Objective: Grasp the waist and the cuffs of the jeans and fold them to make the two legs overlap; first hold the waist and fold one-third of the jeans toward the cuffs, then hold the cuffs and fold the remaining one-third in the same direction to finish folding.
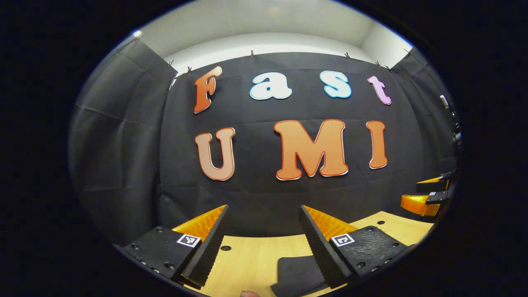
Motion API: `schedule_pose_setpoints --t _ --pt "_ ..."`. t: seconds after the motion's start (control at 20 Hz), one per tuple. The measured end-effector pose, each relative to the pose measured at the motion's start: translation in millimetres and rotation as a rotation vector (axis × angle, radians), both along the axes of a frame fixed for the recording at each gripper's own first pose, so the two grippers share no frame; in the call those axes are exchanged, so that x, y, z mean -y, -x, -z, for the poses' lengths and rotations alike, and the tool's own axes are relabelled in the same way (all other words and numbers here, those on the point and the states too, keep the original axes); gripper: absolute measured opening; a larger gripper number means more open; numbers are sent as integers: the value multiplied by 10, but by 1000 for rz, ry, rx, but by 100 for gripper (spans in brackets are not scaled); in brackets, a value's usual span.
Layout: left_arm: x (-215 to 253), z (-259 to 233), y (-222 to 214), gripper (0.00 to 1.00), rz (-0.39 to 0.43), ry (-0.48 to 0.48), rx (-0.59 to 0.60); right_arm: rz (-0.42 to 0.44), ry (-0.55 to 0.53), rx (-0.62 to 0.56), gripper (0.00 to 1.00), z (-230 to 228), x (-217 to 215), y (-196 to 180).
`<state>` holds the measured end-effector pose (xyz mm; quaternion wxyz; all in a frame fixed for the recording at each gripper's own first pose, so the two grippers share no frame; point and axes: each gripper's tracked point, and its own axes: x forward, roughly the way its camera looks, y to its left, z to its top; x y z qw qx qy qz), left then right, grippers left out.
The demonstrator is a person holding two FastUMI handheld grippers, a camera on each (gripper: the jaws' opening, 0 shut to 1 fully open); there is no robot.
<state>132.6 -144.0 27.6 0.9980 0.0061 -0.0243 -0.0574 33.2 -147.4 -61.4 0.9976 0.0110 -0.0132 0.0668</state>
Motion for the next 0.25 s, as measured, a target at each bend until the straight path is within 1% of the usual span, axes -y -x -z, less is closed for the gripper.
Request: schedule_pose_setpoints --t 0.05,0.15,0.25 --pt "13 -2 15 100 1 -3 0 -2 1 -1 98 9 -4 -18" --pt "47 24 36 100 7 23 -7 -3 -1 -1 98 7 -18 -34" --pt "64 126 32 100 1 44 -36 -13 -2 -2 98 12 -66 -48"
